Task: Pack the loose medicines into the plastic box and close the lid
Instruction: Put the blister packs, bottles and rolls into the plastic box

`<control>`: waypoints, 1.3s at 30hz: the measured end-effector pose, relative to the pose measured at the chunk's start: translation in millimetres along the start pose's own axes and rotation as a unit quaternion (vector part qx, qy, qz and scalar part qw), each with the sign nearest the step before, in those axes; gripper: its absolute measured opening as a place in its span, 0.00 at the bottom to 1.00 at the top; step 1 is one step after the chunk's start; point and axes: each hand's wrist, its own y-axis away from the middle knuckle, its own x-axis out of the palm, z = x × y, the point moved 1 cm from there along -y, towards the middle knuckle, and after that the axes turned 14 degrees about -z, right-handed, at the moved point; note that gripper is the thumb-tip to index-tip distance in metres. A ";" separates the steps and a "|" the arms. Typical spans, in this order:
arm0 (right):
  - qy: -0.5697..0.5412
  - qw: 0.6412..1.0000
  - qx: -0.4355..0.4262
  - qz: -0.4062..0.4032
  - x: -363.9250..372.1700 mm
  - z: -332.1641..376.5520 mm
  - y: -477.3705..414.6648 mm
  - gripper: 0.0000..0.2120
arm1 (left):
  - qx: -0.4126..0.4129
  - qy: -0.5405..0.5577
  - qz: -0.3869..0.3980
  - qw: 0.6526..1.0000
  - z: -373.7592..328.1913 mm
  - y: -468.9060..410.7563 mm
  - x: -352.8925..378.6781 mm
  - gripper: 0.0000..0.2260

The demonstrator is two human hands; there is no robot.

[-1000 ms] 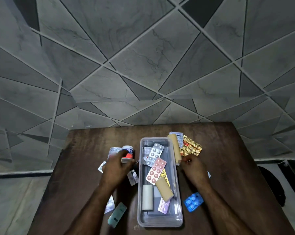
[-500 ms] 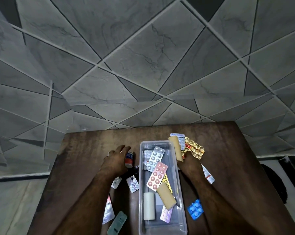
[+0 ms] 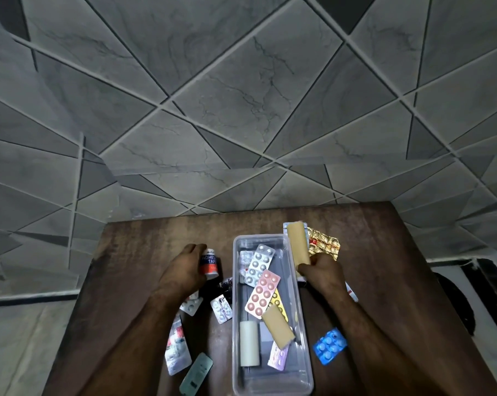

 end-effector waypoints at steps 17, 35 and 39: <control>0.003 0.996 -0.084 0.021 -10.2 15.3 77.6 0.14 | 0.099 0.107 -0.064 0.987 -78.3 40.3 -7.1 0.32; 0.085 0.982 -0.170 0.002 8.0 14.2 83.9 0.15 | 0.137 -0.094 -0.028 0.986 -75.2 48.3 42.4 0.35; 0.001 0.992 -0.124 -0.004 -8.2 -2.9 75.5 0.09 | 0.109 0.024 -0.099 0.989 -59.1 59.7 33.5 0.32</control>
